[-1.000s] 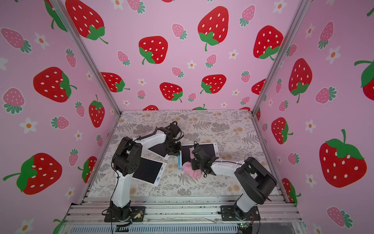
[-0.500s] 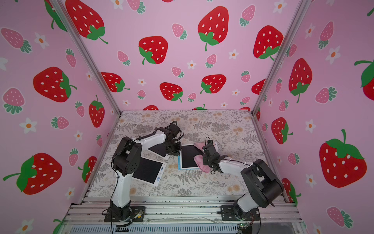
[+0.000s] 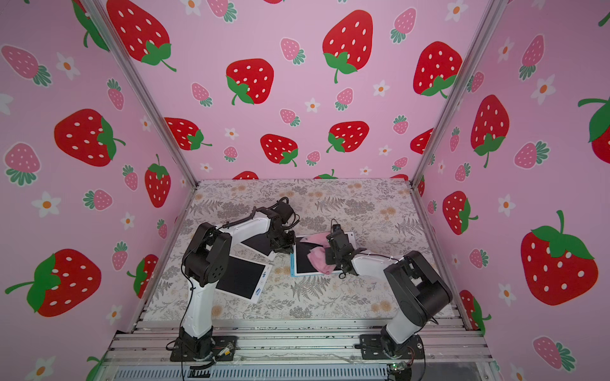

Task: Wipe the drawing tablet
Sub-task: Wipe the dirt from the drawing tablet.

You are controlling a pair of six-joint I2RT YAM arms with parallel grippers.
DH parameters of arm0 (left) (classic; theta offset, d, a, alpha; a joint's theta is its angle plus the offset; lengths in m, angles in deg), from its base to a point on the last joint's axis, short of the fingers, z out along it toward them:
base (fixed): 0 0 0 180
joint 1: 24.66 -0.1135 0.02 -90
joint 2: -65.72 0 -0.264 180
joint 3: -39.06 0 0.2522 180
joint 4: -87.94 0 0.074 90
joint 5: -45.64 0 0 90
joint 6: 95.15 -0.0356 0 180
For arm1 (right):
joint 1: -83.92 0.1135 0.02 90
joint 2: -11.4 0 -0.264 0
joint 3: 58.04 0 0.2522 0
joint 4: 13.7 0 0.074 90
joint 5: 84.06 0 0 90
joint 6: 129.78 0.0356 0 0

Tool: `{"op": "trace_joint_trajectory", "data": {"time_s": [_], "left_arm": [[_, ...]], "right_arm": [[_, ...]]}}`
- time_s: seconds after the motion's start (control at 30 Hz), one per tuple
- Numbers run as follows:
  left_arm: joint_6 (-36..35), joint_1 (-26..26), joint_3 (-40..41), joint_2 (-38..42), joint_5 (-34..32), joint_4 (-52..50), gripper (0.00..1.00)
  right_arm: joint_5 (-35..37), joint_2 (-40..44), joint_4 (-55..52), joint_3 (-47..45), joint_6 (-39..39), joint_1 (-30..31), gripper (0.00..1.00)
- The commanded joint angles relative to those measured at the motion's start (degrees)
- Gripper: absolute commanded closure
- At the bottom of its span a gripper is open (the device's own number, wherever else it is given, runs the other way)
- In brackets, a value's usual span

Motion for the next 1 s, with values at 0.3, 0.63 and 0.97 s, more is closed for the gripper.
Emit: {"op": "trace_joint_trajectory", "data": {"time_s": [0.3, 0.63, 0.97], "left_arm": [[0.59, -0.01, 3.37, -5.66, -3.68, -3.58, 0.87], [0.92, -0.22, 4.00, -5.84, -2.84, -2.84, 0.88], [2.46, -0.90, 6.90, -4.85, -0.89, -0.71, 0.88]], "right_arm": [[3.43, -10.18, 2.89, 8.78, -0.33, 6.44, 1.00], [-2.21, -12.46, 4.44, 13.05, -3.18, 8.93, 1.00], [-2.31, -10.30, 5.06, 8.39, 0.37, -0.66, 1.00]]}}
